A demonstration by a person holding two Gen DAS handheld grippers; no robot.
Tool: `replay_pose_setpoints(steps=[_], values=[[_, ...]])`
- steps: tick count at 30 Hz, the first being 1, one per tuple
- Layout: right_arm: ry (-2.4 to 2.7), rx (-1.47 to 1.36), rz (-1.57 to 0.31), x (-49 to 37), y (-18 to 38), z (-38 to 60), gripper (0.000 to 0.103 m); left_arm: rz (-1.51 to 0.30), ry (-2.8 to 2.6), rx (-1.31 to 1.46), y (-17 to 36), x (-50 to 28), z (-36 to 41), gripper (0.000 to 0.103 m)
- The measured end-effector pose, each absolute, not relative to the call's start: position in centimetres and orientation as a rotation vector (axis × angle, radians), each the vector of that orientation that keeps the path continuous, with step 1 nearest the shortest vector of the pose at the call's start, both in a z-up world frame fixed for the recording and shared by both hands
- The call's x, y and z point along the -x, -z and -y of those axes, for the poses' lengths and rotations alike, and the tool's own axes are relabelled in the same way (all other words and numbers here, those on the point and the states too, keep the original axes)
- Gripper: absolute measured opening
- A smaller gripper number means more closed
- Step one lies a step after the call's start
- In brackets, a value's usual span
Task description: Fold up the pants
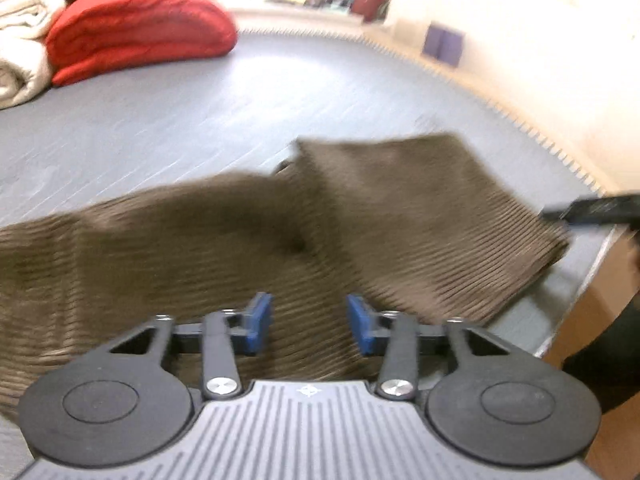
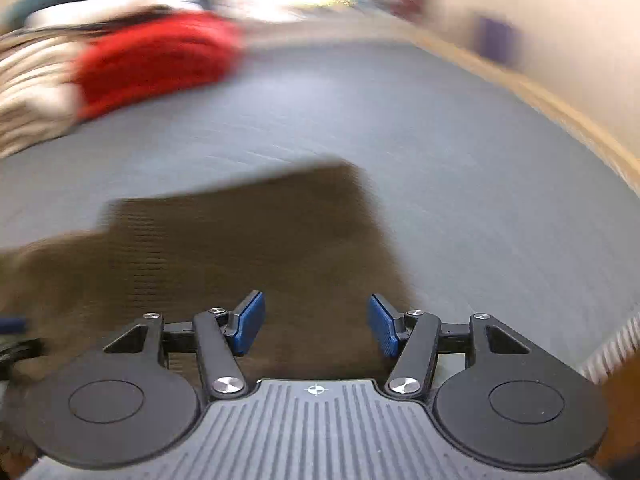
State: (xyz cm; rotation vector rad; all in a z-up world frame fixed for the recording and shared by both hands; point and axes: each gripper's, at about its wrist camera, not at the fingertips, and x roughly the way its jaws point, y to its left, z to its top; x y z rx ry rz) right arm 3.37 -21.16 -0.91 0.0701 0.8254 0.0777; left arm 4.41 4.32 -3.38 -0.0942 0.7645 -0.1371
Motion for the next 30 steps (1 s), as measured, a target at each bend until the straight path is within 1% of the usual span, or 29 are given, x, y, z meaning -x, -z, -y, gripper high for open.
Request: replay_pose_setpoints(steps=[3,5,6,7,9,15,21,24,26,27,28,29,30], values=[[0.032,-0.251,-0.897,-4.6,2.9,24.5,0.06,-0.714,0.206,0.098,2.6,-4.2,-1.7,0.033],[0.047,-0.348,-0.917,-4.8,3.5,26.3,0.062,-0.756,0.219,0.05,3.4,-4.7,-0.2,0.033],[0.053,-0.404,-0.925,-4.6,3.8,27.3,0.064,-0.829,0.203,0.0,4.6,-5.4,0.3,0.033],[0.059,-0.447,-0.933,-4.7,4.0,27.7,0.065,-0.892,0.206,-0.024,5.9,-5.7,0.4,0.038],[0.053,-0.492,-0.952,-4.9,4.8,27.9,0.065,-0.883,0.212,0.034,6.1,-5.7,-0.6,0.042],[0.07,-0.656,-0.988,-5.2,6.5,29.0,0.065,-0.87,0.216,0.106,5.2,-5.0,-2.5,0.043],[0.088,-0.647,-0.987,-4.5,5.7,28.9,0.065,-0.753,0.232,0.149,3.5,-4.0,-3.0,0.043],[0.089,-0.642,-0.987,-4.5,5.6,28.7,0.065,-0.74,0.259,0.144,3.3,-4.0,-2.7,0.043],[0.081,-0.637,-0.984,-4.4,5.6,28.5,0.059,-0.786,0.264,0.099,4.0,-4.3,-2.0,0.043],[0.076,-0.63,-0.981,-4.4,5.6,28.4,0.056,-0.839,0.255,0.062,4.7,-4.7,-1.6,0.043],[0.073,-0.616,-0.978,-4.3,5.5,28.3,0.053,-0.876,0.261,0.052,5.3,-4.9,-1.5,0.046],[0.07,-0.593,-0.973,-4.3,5.4,28.0,0.051,-0.872,0.267,0.071,5.4,-4.8,-1.6,0.045],[0.069,-0.57,-0.971,-4.3,5.3,27.8,0.045,-0.874,0.265,0.084,5.4,-5.0,-1.7,0.045]])
